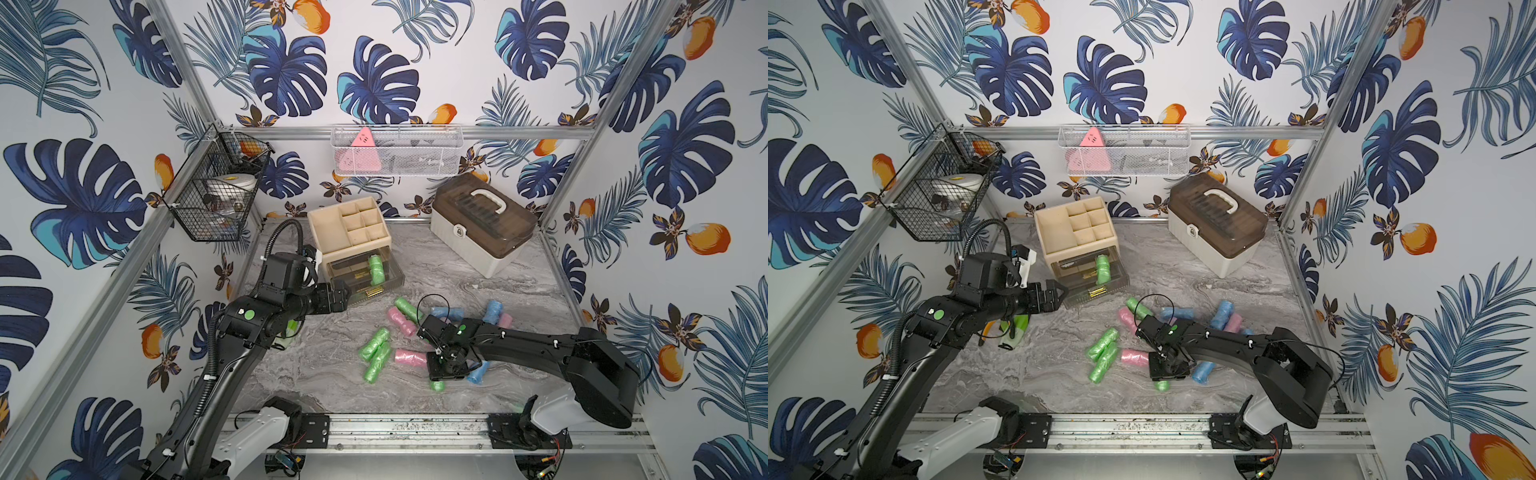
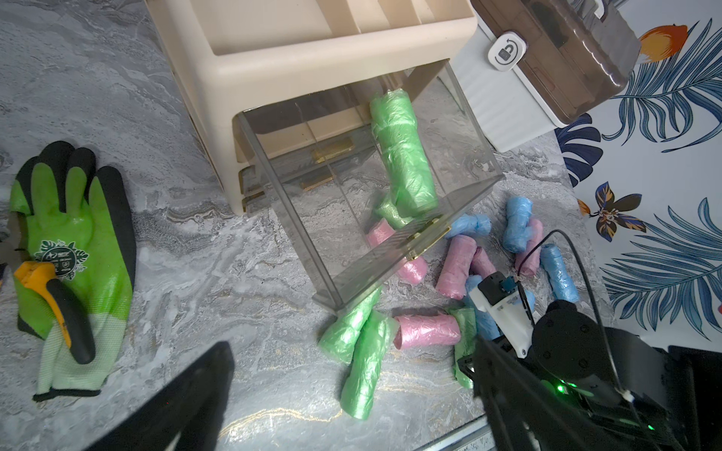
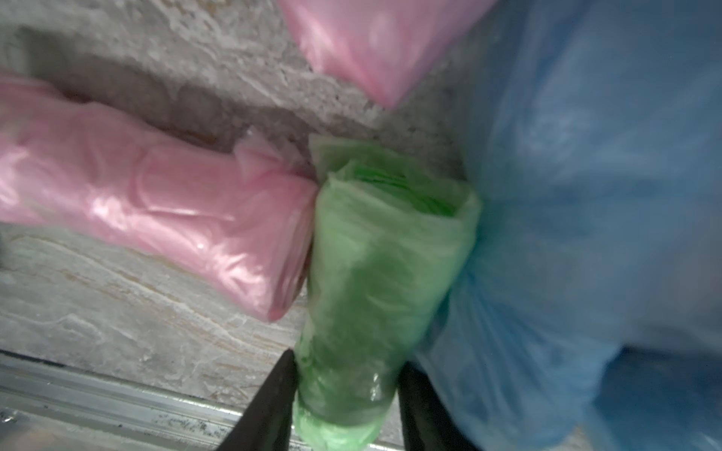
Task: Sort the rolls of trash bags by color and place them into the drawer
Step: Pick up the roll of trash bags from the center of the board.
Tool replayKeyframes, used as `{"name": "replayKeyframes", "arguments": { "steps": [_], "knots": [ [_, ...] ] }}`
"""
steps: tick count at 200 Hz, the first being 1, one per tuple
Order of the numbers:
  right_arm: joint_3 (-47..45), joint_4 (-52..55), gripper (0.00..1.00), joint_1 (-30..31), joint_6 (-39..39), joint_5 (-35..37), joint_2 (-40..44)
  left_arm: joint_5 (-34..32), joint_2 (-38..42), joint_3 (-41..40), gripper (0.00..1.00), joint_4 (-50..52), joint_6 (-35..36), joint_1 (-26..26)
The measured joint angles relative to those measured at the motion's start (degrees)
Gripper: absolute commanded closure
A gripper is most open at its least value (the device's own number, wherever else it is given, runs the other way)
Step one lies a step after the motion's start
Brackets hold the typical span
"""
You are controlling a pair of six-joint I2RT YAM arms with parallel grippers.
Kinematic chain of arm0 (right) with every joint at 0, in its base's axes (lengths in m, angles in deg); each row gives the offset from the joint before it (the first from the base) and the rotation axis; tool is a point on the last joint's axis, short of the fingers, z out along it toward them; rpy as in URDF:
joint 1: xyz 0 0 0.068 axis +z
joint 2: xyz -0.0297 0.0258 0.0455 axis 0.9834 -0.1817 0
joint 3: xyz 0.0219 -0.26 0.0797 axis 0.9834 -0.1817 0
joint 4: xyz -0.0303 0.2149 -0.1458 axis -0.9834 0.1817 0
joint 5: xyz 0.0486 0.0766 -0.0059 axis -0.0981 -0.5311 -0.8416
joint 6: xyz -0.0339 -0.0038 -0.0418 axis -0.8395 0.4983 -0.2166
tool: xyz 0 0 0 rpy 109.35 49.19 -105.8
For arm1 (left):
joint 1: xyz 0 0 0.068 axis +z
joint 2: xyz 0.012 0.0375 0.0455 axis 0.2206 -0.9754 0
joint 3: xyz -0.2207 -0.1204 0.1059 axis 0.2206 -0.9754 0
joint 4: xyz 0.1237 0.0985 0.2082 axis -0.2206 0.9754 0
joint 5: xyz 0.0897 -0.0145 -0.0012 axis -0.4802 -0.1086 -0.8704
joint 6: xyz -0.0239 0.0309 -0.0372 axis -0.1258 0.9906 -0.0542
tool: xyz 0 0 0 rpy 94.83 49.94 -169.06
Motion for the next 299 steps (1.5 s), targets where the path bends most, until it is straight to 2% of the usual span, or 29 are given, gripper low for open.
{"name": "replayKeyframes", "arguments": {
  "steps": [22,34,87,146,181,245,299],
  "knots": [
    [0.0,-0.4,0.72,0.0,0.0,0.1,-0.2,0.0,-0.3,0.0,0.01,0.0,0.0,0.0],
    [0.1,-0.3,0.75,0.0,0.0,0.2,0.0,0.0,-0.5,0.2,0.01,0.0,0.0,0.0],
    [6.5,5.7,0.79,0.0,-1.8,3.7,6.3,0.2,-0.9,0.7,0.01,-0.2,0.0,0.0],
    [26.8,16.4,0.79,-0.1,-8.9,11.6,7.3,0.2,-0.8,0.9,0.01,-0.2,0.0,0.0],
    [37.4,19.9,0.79,-0.8,-13.7,13.8,3.2,-0.1,0.2,0.9,0.01,-0.2,0.0,0.0],
    [42.4,20.8,0.8,-1.2,-18.3,13.0,-0.5,-1.6,1.9,0.9,0.01,1.6,0.0,0.1],
    [58.8,20.5,0.8,-1.3,-23.6,11.3,-8.8,-1.9,2.6,0.5,0.01,2.4,0.0,0.2]
  ]
}}
